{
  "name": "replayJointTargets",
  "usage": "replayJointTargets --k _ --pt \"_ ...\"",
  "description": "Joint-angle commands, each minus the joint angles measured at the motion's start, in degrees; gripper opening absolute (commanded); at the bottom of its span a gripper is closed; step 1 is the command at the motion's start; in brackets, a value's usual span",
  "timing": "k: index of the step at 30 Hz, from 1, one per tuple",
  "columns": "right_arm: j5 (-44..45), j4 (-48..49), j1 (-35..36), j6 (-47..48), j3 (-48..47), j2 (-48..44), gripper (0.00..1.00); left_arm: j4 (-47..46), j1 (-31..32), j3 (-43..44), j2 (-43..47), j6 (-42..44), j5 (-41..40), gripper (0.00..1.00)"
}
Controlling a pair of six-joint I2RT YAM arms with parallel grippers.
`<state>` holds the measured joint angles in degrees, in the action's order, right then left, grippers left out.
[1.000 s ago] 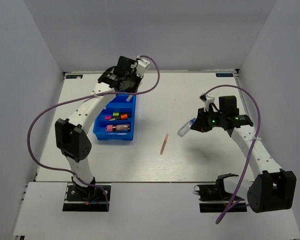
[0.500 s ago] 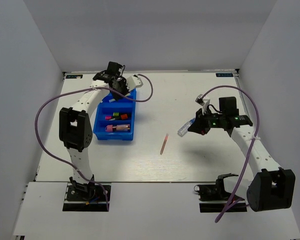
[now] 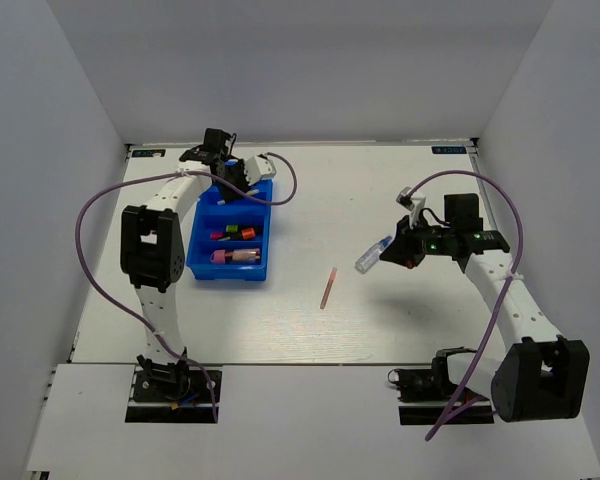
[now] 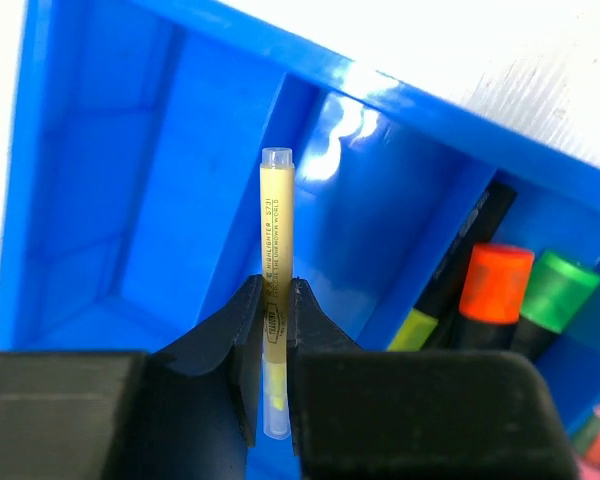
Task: Sort the stationery into containers
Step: Place the pen in the storage box, then pick up the pen from the center of the board.
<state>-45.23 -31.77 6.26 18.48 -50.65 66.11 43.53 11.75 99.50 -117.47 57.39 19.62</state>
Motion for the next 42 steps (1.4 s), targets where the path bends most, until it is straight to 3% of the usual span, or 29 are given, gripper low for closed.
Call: replayJointTargets --k 1,4,5,6,8,9,10,12,13,15,16,17,18,19,20,21,26,27,28,29,31,33,34,35,37,39,40,41,42 --pt "-2.0 -0.5 -0.8 1.0 -0.4 0.5 0.00 -2.0 0.0 -0.9 -0.3 0.5 2.7 0.00" --pt "-2.3 -0.4 -1.3 0.9 -0.5 0.4 0.00 -5.1 0.0 -2.0 -0.2 -0.3 2.0 0.03" --pt "-2.5 -0.7 -1.6 1.1 -0.5 0.3 0.00 -5.9 0.1 -3.2 0.0 -0.9 0.9 0.25" --pt "-2.8 -0.7 -1.8 1.1 -0.4 0.4 0.00 -7.7 0.1 -3.8 0.1 -1.2 0.3 0.36" --pt "-3.5 -0.8 -2.2 0.9 -0.4 0.4 0.04 -10.6 0.1 -5.2 1.1 -2.8 -1.5 0.43" --pt "-3.6 -0.8 -2.5 1.0 -0.3 0.3 0.07 -14.2 0.1 -6.4 2.0 -3.3 -1.9 0.66" --pt "-3.7 -0.8 -2.5 0.9 -0.6 0.5 0.12 -15.7 0.1 -7.7 2.3 -6.3 -2.7 0.78" --pt "-4.4 -1.1 -2.8 0.8 -0.6 0.4 0.16 -20.6 0.3 -9.3 4.0 -8.3 -6.2 0.96" --pt "-4.7 -1.4 -2.9 0.7 -0.6 0.4 0.18 -21.2 0.4 -9.8 4.5 -10.3 -7.1 0.97" --pt "-4.9 -1.5 -3.0 0.9 -0.6 0.5 0.33 -22.7 0.6 -11.2 7.6 -12.4 -7.7 0.95" --pt "-5.2 -1.7 -3.0 1.3 -0.6 0.5 0.42 -23.7 0.6 -11.7 8.7 -13.0 -7.4 0.89" --pt "-5.7 -1.7 -3.0 2.3 -0.6 0.7 0.43 -24.5 1.1 -12.1 11.2 -14.8 -6.8 0.77" --pt "-6.1 -2.4 -3.0 2.8 -0.6 1.1 0.37 -25.0 1.3 -13.5 13.6 -15.6 -6.9 0.41" --pt "-7.3 -3.5 -2.9 5.1 -1.3 1.7 0.27 -26.5 1.8 -14.1 16.6 -16.8 -7.1 0.29" --pt "-8.2 -4.3 -2.9 5.8 -1.4 2.0 0.02 -26.4 3.6 -14.7 18.0 -19.3 -7.8 0.20" --pt "-8.8 -4.9 -2.9 6.3 -1.6 2.8 0.00 -26.0 4.4 -15.8 20.8 -20.1 -7.6 0.01" --pt "-8.7 -7.9 -2.7 9.6 -4.3 5.6 0.00 -15.9 13.6 -15.8 27.4 -30.0 -4.0 0.00" --pt "-7.3 -7.8 -2.5 8.4 -5.3 6.0 0.53 -14.5 17.7 -15.9 27.7 -34.0 -3.5 0.03" --pt "-4.7 -6.5 -2.5 7.0 -5.5 6.9 0.87 -14.2 18.7 -17.4 27.7 -38.4 -2.9 0.34" --pt "-1.6 -5.6 -2.5 5.3 -5.9 7.2 0.90 -13.9 20.1 -18.4 27.5 -40.8 -3.4 0.43" --pt "2.7 -3.6 -2.6 0.8 -6.1 8.0 0.90 -15.4 24.5 -22.1 26.1 -48.5 -5.4 0.59" --pt "6.8 -2.8 -2.7 -2.7 -6.4 8.6 0.77 -14.2 28.9 -22.4 23.3 -59.8 -9.2 0.40" --pt "7.5 -2.9 -2.7 -3.6 -6.4 8.8 0.24 -12.2 29.9 -20.1 21.8 -63.0 -16.6 0.22" --pt "8.9 -2.8 -2.8 -5.3 -7.0 9.1 0.00 -9.9 31.5 -16.0 16.1 -66.0 -18.5 0.00" --pt "11.8 -2.6 -2.7 -7.6 -7.2 9.3 0.00 1.2 35.2 -10.3 12.5 -71.5 -21.1 0.00" --pt "13.7 -2.2 -2.7 -7.5 -7.2 8.9 0.00 -1.8 37.6 -14.0 11.3 -71.4 -22.5 0.26" --pt "14.3 -2.3 -2.7 -7.1 -7.2 8.8 0.09 -4.0 40.5 -15.0 11.7 -71.5 -23.1 0.29" --pt "15.0 -2.1 -2.8 -7.2 -7.0 8.8 0.44 -4.5 41.2 -15.9 11.6 -71.4 -23.2 0.29" --pt "16.0 -1.7 -2.7 -7.1 -6.8 8.5 0.61 -5.0 41.9 -16.5 11.6 -71.6 -25.0 0.28"
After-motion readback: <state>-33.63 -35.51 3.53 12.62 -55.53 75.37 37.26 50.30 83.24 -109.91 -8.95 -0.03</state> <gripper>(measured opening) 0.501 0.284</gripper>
